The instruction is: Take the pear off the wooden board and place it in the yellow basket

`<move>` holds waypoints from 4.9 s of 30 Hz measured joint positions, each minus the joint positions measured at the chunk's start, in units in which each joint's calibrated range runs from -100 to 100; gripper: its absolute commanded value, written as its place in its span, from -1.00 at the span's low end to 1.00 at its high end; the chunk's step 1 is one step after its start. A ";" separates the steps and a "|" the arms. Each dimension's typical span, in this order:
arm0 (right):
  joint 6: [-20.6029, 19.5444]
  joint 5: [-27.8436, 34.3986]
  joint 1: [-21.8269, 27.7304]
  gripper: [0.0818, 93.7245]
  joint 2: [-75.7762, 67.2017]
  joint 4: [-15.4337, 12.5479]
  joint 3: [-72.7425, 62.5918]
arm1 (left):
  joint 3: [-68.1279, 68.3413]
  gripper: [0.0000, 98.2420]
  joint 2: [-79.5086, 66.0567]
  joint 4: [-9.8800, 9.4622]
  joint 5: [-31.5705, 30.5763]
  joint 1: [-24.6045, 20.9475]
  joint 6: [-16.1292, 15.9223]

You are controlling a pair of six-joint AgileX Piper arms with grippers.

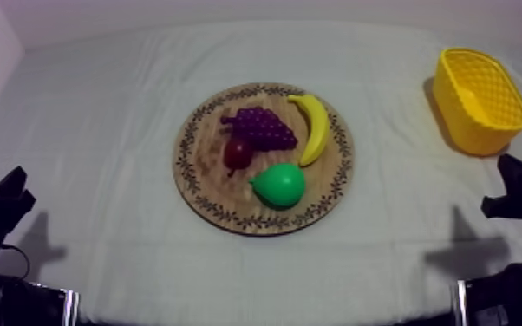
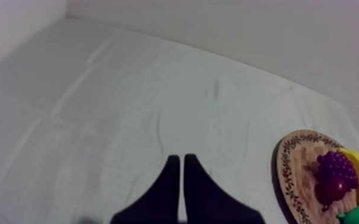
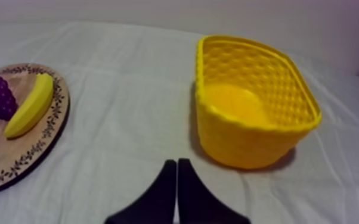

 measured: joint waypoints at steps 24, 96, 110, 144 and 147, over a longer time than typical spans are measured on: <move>10.67 23.99 -4.77 -1.00 45.72 -14.62 -60.28 | 0.00 -1.00 0.00 0.00 0.00 0.00 0.00; 24.48 32.91 -31.03 0.69 113.21 -17.39 -77.54 | 0.00 -1.00 0.00 0.00 0.00 0.00 0.00; 25.85 31.52 -31.31 0.36 124.32 -18.85 -80.16 | 0.00 -1.00 0.00 0.00 0.00 0.00 0.00; 26.95 37.15 -10.12 -0.30 97.31 -20.49 -83.26 | 0.00 -1.00 0.00 0.00 0.00 0.00 0.00; 24.13 36.28 -5.86 -0.29 93.46 -19.67 -84.47 | 0.00 -1.00 0.00 0.00 0.00 0.00 0.00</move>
